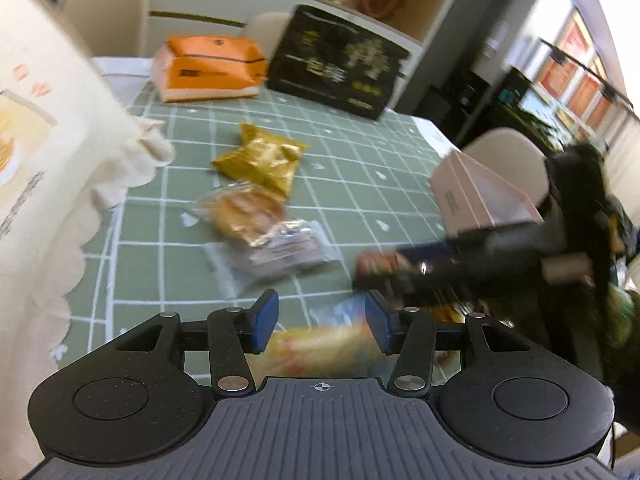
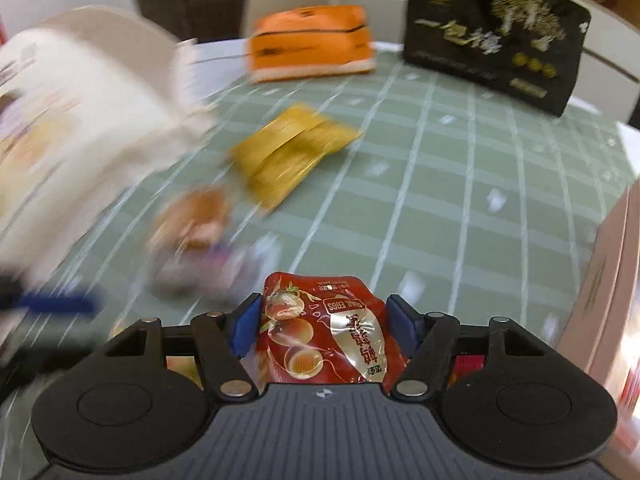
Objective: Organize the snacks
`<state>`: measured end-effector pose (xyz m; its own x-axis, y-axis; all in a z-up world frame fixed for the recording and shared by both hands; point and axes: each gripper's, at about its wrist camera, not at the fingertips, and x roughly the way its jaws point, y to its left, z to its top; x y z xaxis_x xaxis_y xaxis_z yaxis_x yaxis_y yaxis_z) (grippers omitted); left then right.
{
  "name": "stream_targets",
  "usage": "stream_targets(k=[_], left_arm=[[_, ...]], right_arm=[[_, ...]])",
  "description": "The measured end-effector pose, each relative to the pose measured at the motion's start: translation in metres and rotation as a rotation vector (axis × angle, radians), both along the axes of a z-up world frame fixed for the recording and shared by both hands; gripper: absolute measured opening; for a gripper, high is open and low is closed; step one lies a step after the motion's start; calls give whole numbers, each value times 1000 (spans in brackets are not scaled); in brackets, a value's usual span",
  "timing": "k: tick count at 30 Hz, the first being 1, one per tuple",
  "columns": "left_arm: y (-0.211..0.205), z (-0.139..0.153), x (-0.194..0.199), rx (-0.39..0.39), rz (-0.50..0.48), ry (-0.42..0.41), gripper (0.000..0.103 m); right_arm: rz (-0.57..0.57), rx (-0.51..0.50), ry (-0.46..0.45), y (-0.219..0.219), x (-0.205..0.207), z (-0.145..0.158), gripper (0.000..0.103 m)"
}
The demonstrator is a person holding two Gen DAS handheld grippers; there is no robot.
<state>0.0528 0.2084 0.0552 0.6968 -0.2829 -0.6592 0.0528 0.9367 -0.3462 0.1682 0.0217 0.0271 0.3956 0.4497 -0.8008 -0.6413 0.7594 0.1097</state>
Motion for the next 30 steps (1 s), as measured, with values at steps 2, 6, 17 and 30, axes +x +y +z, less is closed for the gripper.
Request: stream_targets(k=[2, 6, 17, 30], left_arm=[[0, 7, 9, 3, 3, -18, 53], [4, 38, 57, 47, 97, -148, 54], [2, -28, 189, 187, 133, 37, 64], [-69, -18, 58, 188, -232, 71, 42]], right_arm=[[30, -7, 13, -10, -24, 0, 70], [48, -40, 11, -31, -60, 8, 75], [-173, 47, -16, -115, -121, 38, 76], [-354, -28, -30, -163, -148, 1, 76]])
